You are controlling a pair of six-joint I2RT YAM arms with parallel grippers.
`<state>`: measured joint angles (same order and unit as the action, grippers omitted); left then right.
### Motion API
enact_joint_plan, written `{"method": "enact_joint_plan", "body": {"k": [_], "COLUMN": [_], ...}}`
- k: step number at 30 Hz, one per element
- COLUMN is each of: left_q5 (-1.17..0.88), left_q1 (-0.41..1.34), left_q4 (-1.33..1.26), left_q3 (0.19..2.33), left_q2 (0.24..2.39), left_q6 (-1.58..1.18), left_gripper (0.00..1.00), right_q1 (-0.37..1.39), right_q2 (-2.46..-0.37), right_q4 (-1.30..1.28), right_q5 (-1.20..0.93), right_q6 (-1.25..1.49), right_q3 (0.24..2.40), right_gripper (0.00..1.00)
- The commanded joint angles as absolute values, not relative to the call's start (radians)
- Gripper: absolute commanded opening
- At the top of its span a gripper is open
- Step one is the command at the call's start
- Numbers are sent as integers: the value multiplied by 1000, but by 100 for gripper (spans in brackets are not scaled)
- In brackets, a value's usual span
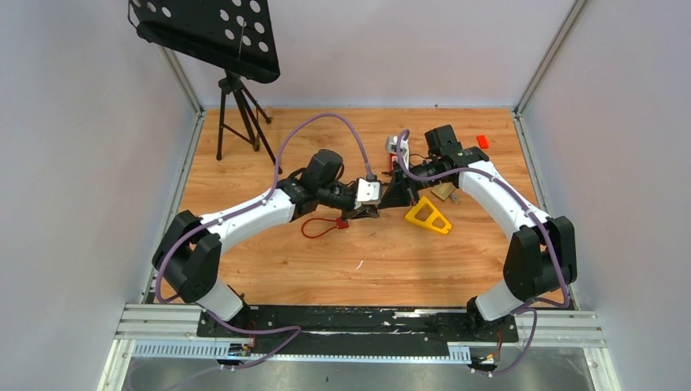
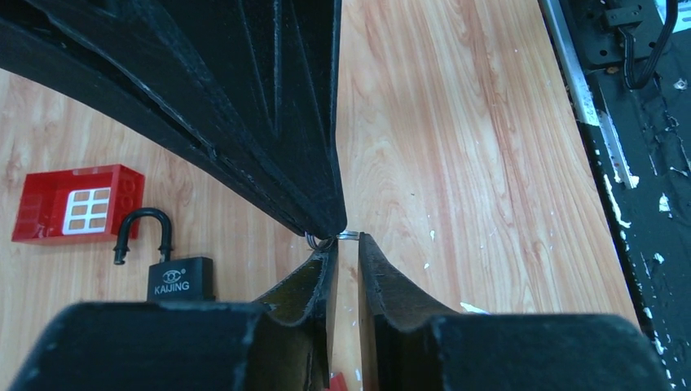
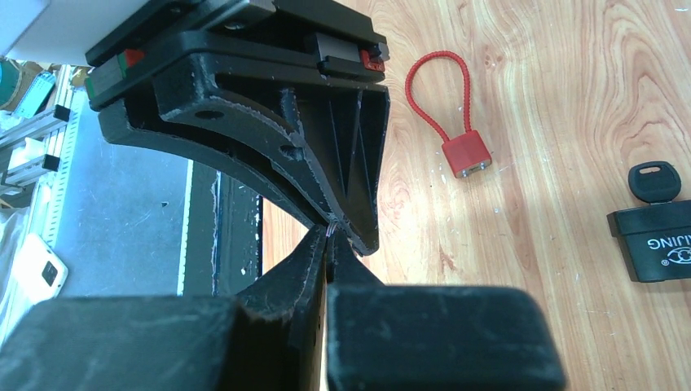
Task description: Unlock with the key
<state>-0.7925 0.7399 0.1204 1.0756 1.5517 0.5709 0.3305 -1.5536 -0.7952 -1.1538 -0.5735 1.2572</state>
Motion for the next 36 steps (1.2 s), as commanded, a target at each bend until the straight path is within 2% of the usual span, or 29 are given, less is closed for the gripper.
{"method": "enact_joint_plan", "body": {"k": [1, 9, 18, 23, 36], "left_q5": [-820, -821, -810, -802, -809], "left_q1": [741, 741, 741, 741, 741], "left_q4": [138, 150, 149, 140, 151], "left_q3": [1121, 1132, 1137, 1132, 1149], "left_q2": [1558, 1568, 1572, 1574, 1587], "left_q6": [577, 567, 542, 529, 521], "left_gripper": [19, 8, 32, 34, 17], "right_q1": [331, 331, 331, 331, 331], "right_q2": [-1522, -1520, -1514, -1512, -1512], "right_q4": [-760, -752, -744, -737, -732], "right_q5": [-1185, -1178, -1175, -1174, -1169], "right_q6": [-585, -582, -575, -572, -568], "right_q3": [1254, 1247, 1241, 1237, 1230], "right_gripper": [0, 0, 0, 0, 0]}}
